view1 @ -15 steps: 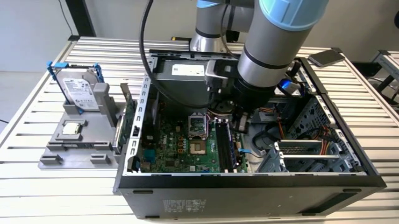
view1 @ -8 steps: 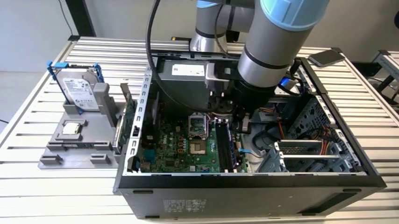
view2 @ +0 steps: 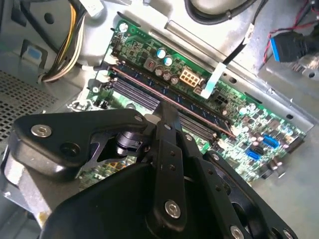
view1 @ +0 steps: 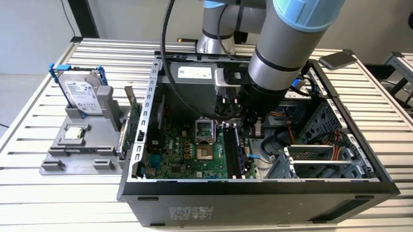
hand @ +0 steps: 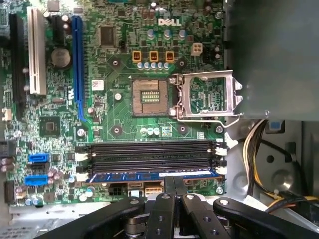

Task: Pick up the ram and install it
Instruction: 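Press down the ram until it locks into place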

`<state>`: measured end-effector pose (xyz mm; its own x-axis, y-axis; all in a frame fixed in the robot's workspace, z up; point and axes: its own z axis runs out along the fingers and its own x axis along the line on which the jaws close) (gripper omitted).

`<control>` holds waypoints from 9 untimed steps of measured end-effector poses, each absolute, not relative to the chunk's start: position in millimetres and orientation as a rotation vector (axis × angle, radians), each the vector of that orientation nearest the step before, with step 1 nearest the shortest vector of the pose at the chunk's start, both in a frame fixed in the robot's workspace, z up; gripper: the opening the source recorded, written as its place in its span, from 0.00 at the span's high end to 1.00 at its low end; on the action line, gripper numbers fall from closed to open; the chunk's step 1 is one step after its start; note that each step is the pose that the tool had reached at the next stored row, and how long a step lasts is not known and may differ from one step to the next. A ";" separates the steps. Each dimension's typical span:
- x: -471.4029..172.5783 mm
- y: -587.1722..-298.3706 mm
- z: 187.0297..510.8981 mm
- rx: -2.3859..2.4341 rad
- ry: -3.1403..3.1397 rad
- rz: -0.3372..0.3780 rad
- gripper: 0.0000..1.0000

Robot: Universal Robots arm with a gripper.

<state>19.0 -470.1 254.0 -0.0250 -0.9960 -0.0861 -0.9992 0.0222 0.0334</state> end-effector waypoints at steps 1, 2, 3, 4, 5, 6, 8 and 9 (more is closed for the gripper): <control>20.0 -470.1 254.0 -2.174 2.211 0.131 1.00; 20.8 -470.1 254.0 -2.180 2.205 0.131 1.00; 21.4 -470.1 254.0 -2.186 2.200 0.131 1.00; 21.4 -470.1 254.0 -2.189 2.197 0.131 1.00; 21.4 -470.1 254.0 -2.188 2.198 0.131 1.00; 21.4 -470.1 254.0 -2.189 2.197 0.131 1.00; 21.5 -470.2 254.0 -2.189 2.197 0.131 1.00; 21.5 -470.5 253.9 -2.189 2.197 0.131 1.00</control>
